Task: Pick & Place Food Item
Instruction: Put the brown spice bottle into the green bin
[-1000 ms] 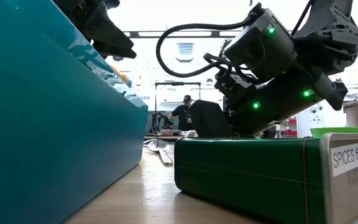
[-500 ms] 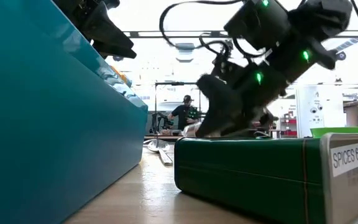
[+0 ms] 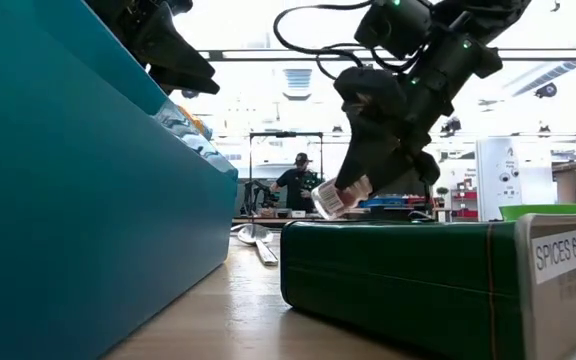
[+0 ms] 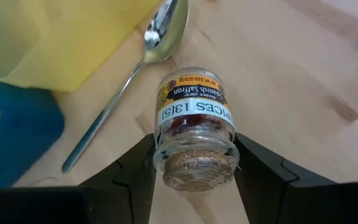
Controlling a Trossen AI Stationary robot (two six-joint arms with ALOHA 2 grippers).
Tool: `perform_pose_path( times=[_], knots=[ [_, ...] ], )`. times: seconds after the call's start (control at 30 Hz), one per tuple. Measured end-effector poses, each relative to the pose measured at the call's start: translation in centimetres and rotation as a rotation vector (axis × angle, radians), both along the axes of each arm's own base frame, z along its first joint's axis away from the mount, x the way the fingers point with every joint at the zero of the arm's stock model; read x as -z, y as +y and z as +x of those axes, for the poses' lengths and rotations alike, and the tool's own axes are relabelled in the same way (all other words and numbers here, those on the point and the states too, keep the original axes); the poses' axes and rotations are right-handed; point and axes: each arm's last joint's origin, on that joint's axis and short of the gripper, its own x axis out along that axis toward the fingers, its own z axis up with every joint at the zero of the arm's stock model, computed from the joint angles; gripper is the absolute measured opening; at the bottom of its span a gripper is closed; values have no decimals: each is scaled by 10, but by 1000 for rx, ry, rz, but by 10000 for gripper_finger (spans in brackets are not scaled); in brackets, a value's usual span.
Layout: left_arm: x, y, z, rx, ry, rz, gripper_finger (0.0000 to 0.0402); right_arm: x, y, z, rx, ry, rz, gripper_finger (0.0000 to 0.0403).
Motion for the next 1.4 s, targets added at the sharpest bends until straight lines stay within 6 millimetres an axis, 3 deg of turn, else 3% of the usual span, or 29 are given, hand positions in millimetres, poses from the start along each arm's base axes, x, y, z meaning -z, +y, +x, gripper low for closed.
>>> perform_pose_path(
  times=[0.27,0.57,1.03,1.4],
  knots=[
    [0,0,0,0,1,0,229,-13,-3,7,-15,162,27,186],
    [0,0,0,0,2,0,229,-34,-9,42,-98,401,43,189],
    [0,0,0,0,2,0,229,-16,-25,91,-226,698,116,191],
    [0,0,0,0,2,0,229,-8,-26,112,-273,782,113,192]
  ],
)
